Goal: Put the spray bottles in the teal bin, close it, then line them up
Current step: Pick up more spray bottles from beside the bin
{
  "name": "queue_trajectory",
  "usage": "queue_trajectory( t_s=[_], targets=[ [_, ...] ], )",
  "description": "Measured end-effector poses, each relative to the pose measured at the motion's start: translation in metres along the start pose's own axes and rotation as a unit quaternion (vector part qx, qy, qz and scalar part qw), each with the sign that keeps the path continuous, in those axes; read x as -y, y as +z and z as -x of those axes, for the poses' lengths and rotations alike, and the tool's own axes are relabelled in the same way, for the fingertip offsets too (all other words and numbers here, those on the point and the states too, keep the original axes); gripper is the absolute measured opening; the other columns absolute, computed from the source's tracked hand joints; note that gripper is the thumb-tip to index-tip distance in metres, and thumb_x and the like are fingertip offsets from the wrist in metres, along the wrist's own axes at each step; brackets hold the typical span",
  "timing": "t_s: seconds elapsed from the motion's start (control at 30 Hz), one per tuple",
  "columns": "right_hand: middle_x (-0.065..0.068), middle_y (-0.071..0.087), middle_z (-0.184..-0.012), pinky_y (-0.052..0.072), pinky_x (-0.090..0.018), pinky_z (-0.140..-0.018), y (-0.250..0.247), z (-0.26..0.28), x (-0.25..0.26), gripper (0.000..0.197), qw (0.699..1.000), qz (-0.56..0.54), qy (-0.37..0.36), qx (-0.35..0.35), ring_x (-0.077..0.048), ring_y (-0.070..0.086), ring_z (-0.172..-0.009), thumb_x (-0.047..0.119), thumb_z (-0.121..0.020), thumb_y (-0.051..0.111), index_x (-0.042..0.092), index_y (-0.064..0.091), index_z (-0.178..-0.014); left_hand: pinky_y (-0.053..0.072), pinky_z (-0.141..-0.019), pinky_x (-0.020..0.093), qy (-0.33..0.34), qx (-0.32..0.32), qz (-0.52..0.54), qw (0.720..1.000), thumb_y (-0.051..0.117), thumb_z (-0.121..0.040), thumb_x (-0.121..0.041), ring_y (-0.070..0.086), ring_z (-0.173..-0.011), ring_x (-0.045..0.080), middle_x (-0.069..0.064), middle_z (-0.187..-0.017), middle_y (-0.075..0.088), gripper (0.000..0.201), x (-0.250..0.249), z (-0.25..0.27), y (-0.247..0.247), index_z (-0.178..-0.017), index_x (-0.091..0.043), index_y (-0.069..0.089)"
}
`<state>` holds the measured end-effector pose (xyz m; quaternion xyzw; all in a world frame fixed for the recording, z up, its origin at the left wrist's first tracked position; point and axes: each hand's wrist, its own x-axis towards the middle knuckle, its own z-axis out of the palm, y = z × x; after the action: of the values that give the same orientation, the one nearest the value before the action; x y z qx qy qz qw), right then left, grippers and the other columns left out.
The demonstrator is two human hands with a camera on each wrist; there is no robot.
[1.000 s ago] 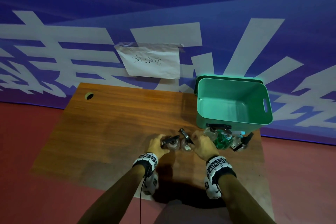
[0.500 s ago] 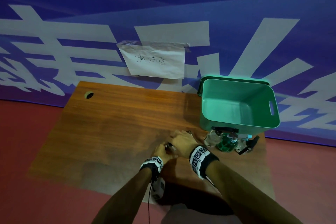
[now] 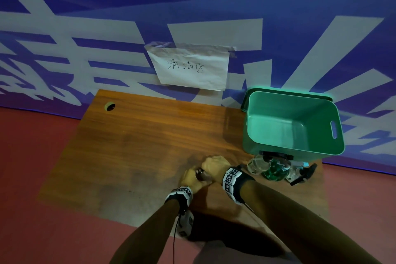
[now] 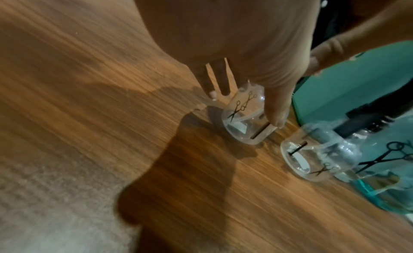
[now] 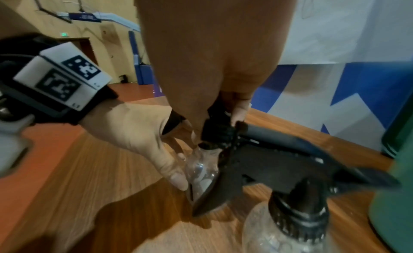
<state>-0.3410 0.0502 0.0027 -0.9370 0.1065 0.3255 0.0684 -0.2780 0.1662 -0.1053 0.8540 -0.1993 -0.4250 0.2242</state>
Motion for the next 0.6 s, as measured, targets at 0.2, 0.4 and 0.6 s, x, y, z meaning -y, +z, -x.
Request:
queue_trajectory(
  t_s=[0.2,0.4,0.6],
  targets=[
    [-0.007,0.073,-0.110,0.055,-0.035,-0.089,-0.004,-0.009,-0.014,0.022,0.996,-0.071,0.045,-0.009,-0.025,0.069,-0.103,0.021,-0.087,0.070,0.013,0.071,-0.108,0.059,-0.083,0.034,-0.012,-0.034,0.125,0.992,0.095,-0.046,-0.049,0.072,-0.095,0.015,-0.012,-0.097,0.075,0.067,0.018,-0.023,0.012,-0.107,-0.032,0.072],
    [-0.014,0.069,-0.115,0.054,-0.038,-0.089,-0.008,-0.013,-0.017,0.030,0.982,-0.169,0.087,-0.003,-0.033,0.066,-0.108,0.002,-0.085,0.066,0.005,0.066,-0.115,0.047,-0.085,0.027,-0.024,-0.012,0.152,0.988,0.086,-0.070,-0.012,0.063,-0.105,0.018,-0.005,-0.113,0.068,0.066,-0.014,-0.002,0.016,-0.130,-0.021,0.060],
    [-0.014,0.070,-0.115,0.056,-0.038,-0.084,-0.001,-0.018,-0.016,0.027,0.976,-0.190,0.108,0.003,-0.032,0.068,-0.104,0.003,-0.092,0.056,0.003,0.066,-0.118,0.052,-0.078,0.029,0.000,0.002,0.028,1.000,0.079,-0.075,-0.021,0.066,-0.090,0.017,-0.008,-0.089,0.069,0.030,-0.029,-0.007,0.007,-0.104,-0.020,0.069]
  ],
)
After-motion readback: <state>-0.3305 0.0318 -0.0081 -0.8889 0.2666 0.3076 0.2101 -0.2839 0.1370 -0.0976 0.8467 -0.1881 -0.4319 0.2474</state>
